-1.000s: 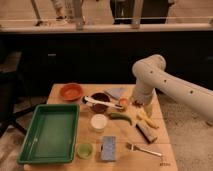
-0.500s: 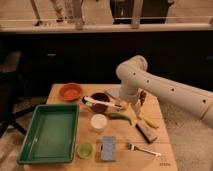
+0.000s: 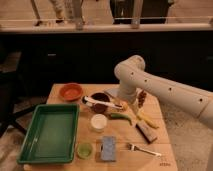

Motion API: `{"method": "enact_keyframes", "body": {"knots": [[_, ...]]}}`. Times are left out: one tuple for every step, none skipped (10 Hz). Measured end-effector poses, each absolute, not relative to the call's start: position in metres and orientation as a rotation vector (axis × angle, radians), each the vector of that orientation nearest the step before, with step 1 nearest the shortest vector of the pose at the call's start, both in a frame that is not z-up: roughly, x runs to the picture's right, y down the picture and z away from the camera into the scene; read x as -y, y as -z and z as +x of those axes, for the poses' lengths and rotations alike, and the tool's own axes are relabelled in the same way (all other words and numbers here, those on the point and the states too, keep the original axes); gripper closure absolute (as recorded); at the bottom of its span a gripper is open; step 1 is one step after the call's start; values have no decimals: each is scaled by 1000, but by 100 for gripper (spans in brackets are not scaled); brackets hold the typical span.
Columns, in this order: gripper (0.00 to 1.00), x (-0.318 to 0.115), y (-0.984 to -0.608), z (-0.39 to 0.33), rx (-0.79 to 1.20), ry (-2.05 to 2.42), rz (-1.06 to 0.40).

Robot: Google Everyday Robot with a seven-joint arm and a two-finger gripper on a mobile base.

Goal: Place apple in plastic cup

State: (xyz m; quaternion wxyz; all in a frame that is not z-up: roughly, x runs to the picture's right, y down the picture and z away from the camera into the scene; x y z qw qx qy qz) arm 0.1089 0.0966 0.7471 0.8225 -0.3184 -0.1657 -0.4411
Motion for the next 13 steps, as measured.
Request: {"method": "enact_keyframes", "body": {"knots": [[25, -97, -747, 109, 353, 938, -678], [25, -98, -746, 110, 355, 935, -677], [25, -98, -747, 112, 363, 932, -659], [25, -95, -751, 119, 369, 934, -641], [25, -88, -758, 128, 381, 937, -616], [25, -83, -764, 131, 405, 948, -594], [25, -78, -772, 136, 437, 960, -577], [25, -78, -775, 140, 455, 965, -572], [25, -79, -781, 144, 478, 981, -579], [25, -78, -791, 144, 512, 1012, -579], [25, -78, -801, 145, 536, 1033, -590], [25, -78, -812, 144, 550, 1048, -601], [25, -76, -827, 141, 563, 1068, -618]]}}
